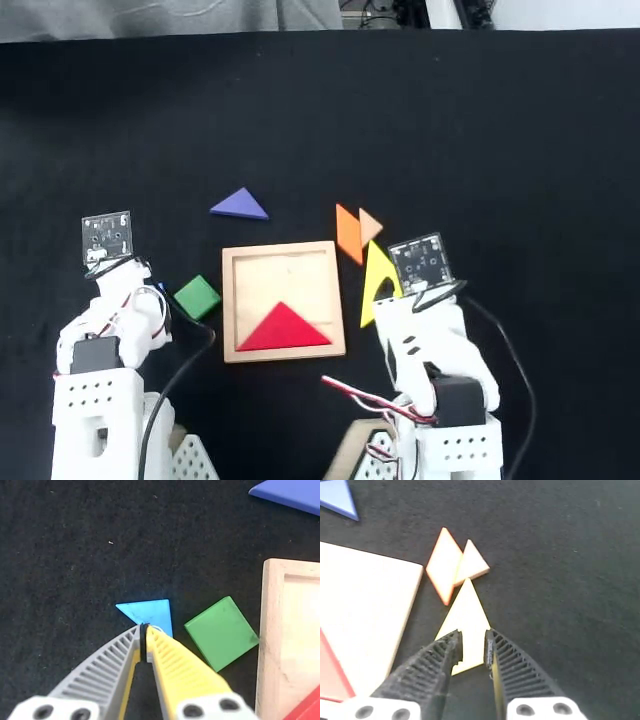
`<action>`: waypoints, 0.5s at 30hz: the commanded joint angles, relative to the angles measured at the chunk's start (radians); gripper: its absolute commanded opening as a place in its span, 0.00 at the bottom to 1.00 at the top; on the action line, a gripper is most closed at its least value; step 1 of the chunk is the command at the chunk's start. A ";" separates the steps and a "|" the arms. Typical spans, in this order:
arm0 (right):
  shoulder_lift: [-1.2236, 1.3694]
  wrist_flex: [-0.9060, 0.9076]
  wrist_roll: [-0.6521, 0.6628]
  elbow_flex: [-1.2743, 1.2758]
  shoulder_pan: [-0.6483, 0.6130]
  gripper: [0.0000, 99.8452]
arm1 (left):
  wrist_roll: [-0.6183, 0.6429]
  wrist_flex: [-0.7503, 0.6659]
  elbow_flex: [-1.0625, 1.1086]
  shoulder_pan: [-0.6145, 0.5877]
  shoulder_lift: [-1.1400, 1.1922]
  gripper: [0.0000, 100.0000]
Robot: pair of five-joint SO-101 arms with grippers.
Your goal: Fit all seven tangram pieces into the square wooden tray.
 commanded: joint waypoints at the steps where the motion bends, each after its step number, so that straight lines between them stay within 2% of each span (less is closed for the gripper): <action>1: 0.030 -0.014 0.002 -0.130 -0.049 0.09 | 0.009 -0.018 -0.005 -0.004 -0.011 0.03; 10: 0.677 -0.144 -0.069 -0.364 -0.084 0.09 | 0.009 -0.058 0.018 -0.004 -0.009 0.03; 13: 0.858 -0.140 -0.077 -0.433 -0.087 0.09 | 0.009 -0.060 0.018 -0.004 -0.009 0.03; 15: 0.935 -0.110 -0.137 -0.484 -0.086 0.09 | 0.009 -0.060 0.018 -0.004 -0.009 0.03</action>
